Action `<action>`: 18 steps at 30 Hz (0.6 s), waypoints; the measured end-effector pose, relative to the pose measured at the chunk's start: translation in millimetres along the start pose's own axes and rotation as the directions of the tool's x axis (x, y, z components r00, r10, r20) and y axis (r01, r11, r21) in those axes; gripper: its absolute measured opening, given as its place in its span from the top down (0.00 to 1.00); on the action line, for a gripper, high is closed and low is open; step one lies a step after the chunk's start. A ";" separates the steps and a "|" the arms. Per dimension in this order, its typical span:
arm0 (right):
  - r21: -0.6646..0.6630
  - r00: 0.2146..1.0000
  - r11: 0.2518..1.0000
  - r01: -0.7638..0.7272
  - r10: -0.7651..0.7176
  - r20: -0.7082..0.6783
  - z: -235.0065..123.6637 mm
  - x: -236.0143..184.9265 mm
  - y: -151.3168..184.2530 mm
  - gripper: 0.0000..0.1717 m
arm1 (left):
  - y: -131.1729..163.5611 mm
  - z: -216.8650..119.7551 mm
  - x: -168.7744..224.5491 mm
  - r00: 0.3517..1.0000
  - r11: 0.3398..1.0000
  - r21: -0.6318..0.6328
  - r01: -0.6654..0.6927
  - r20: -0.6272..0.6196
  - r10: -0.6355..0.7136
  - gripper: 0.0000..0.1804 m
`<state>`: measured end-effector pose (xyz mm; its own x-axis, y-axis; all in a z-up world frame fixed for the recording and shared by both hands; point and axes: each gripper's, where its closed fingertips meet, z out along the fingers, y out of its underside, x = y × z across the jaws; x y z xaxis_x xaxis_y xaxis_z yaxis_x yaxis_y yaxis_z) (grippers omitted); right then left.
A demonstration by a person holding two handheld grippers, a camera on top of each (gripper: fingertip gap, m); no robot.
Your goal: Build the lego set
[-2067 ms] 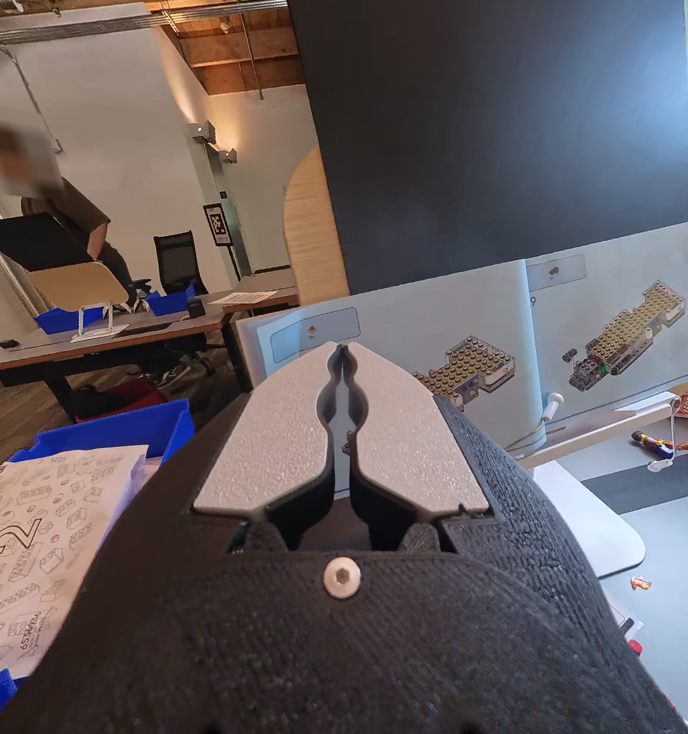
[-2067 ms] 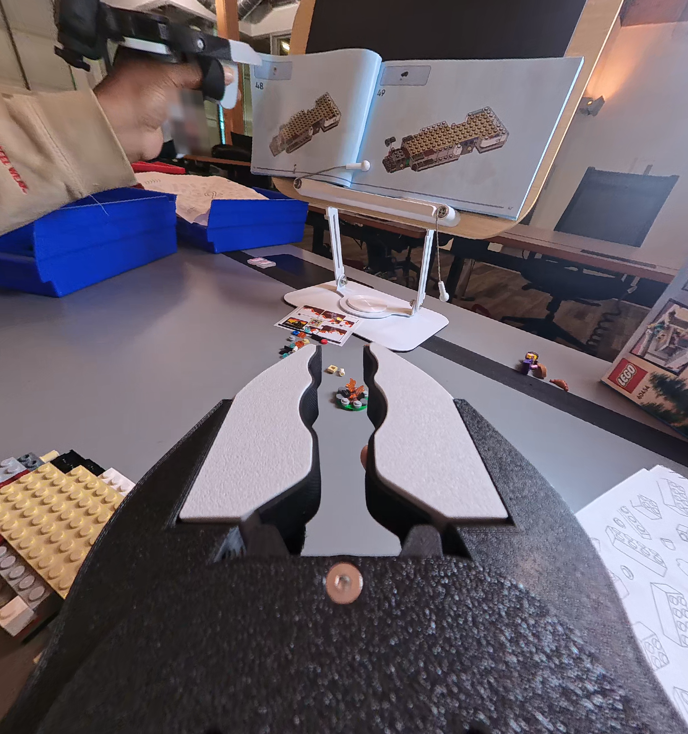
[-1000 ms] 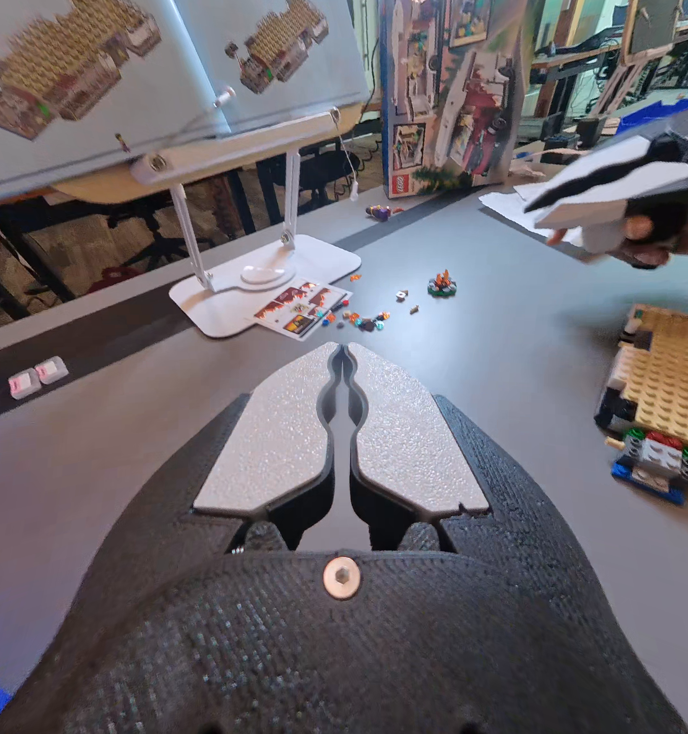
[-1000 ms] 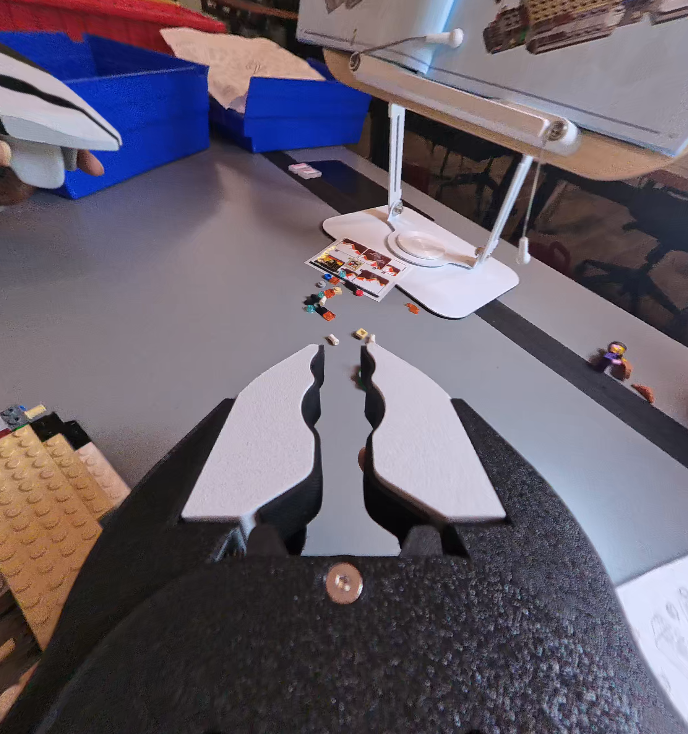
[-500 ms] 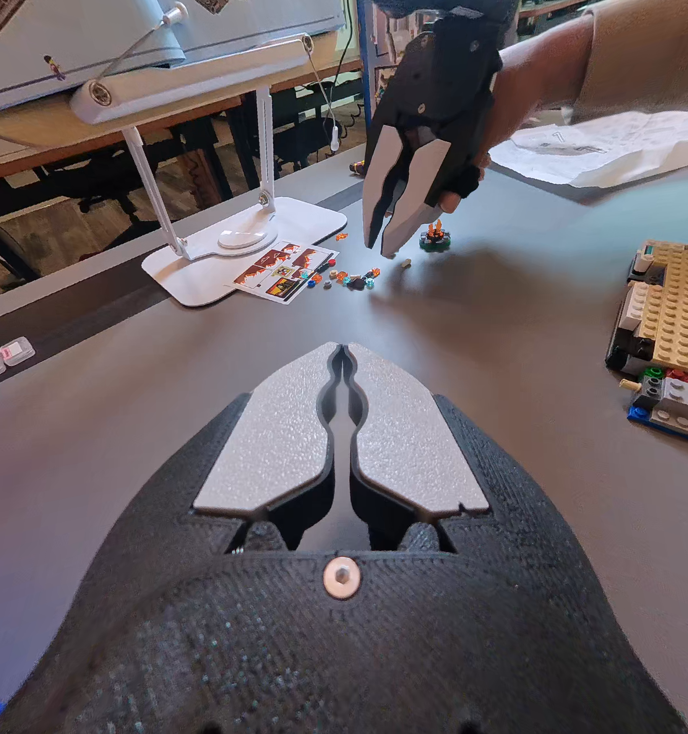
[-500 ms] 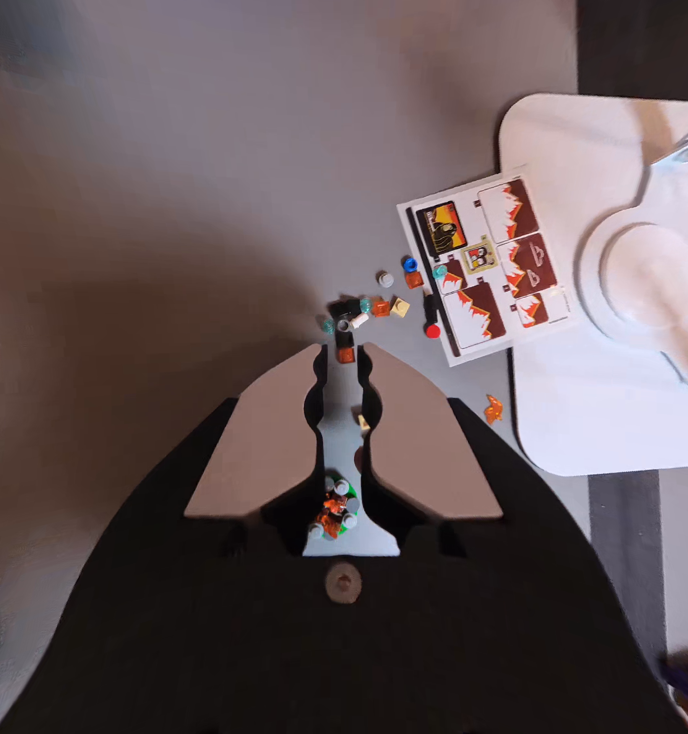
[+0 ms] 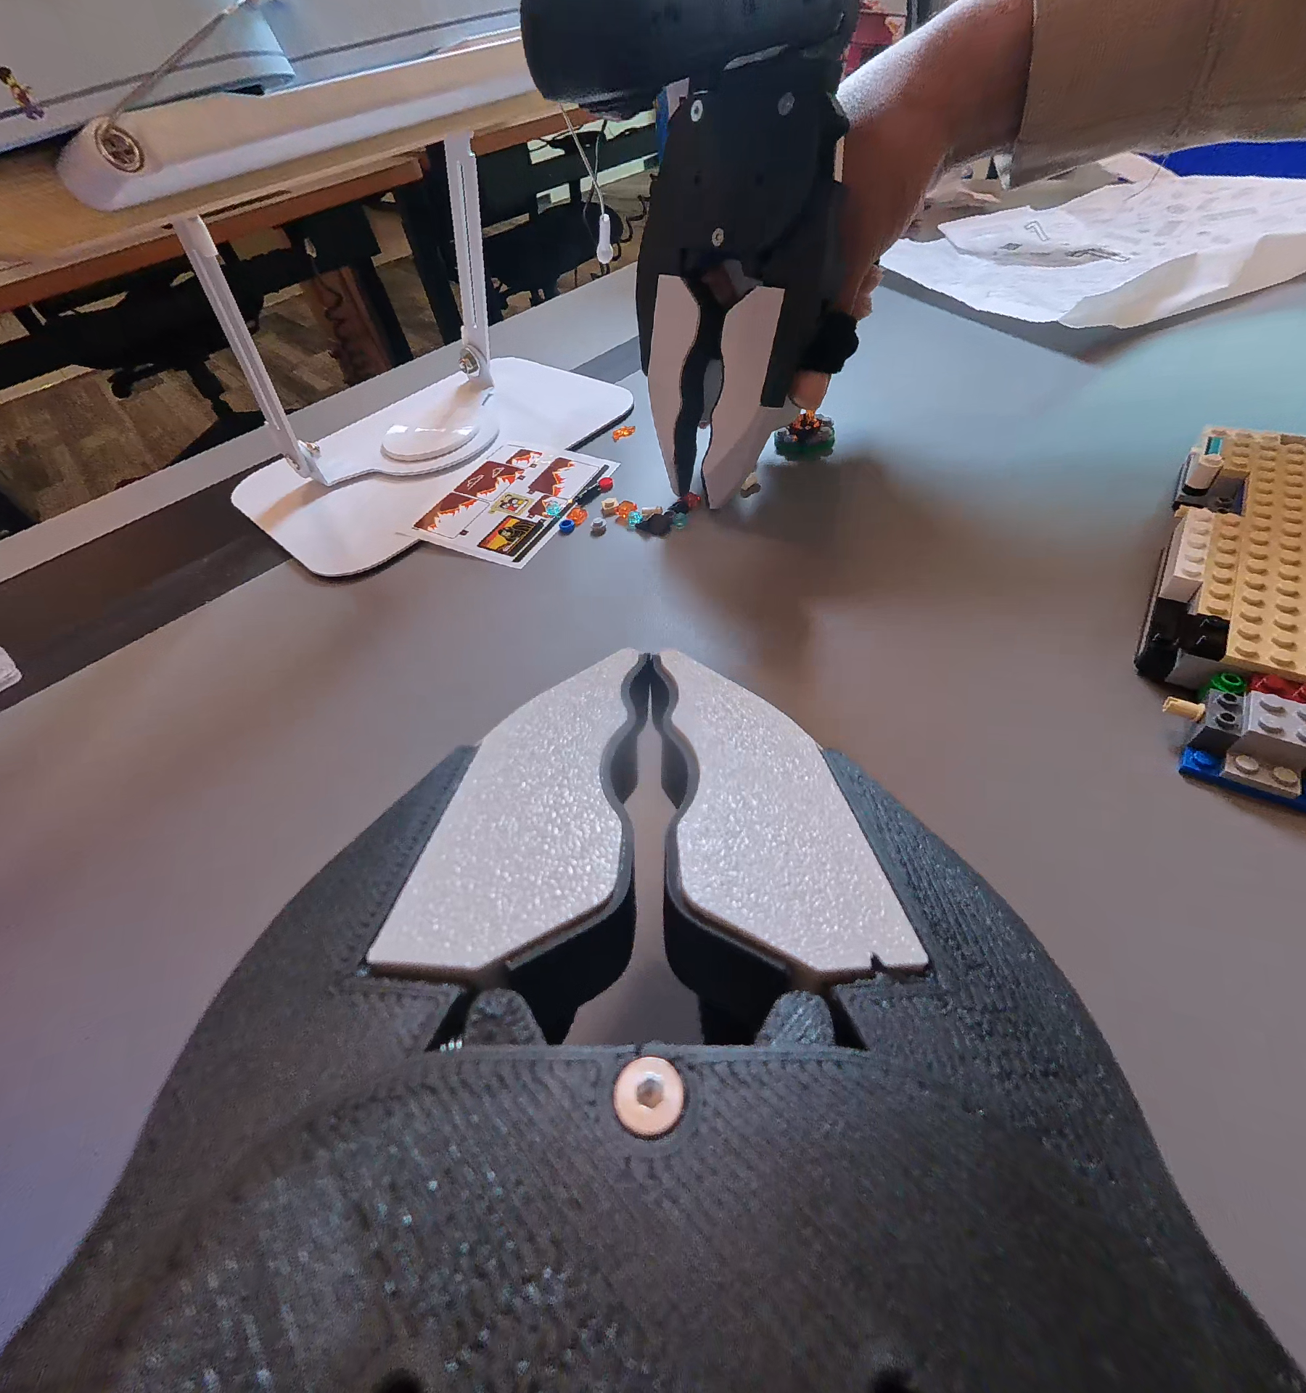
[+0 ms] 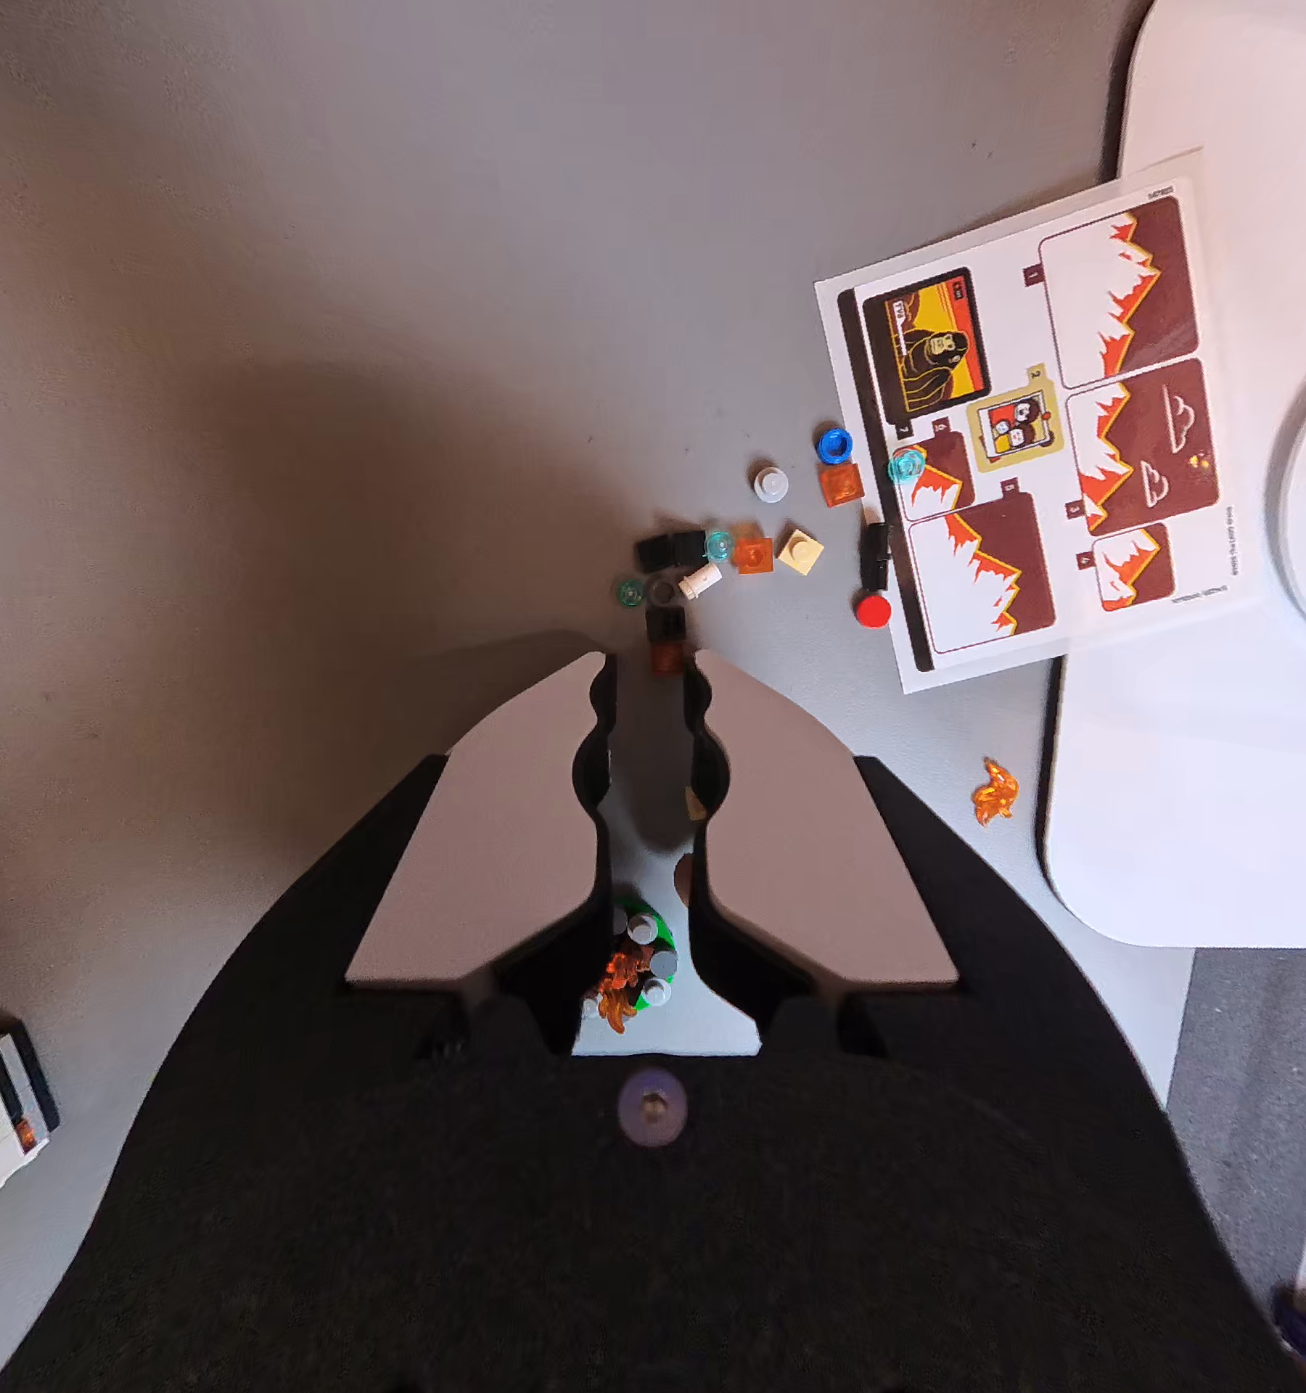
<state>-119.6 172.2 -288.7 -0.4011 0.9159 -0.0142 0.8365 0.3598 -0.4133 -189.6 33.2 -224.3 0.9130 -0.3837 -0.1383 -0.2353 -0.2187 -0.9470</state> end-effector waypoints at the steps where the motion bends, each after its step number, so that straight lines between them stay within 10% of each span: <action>1: -0.005 1.000 1.000 -0.002 0.002 0.005 0.1 -0.2 0.1 0.91 | -0.2 -0.1 0.3 1.000 1.000 0.001 0.000 -0.001 0.000 1.00; 18: -0.010 1.000 1.000 0.024 -0.024 0.000 -7.1 -17.7 -0.4 0.95 | 1.1 0.1 4.7 1.000 1.000 -0.013 -0.025 -0.014 0.025 1.00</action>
<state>-110.2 157.1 -281.8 -0.4205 0.9073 -0.0041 0.8307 0.3832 -0.4040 -185.5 31.2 -226.0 0.9022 -0.4015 -0.1576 -0.2622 -0.2206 -0.9394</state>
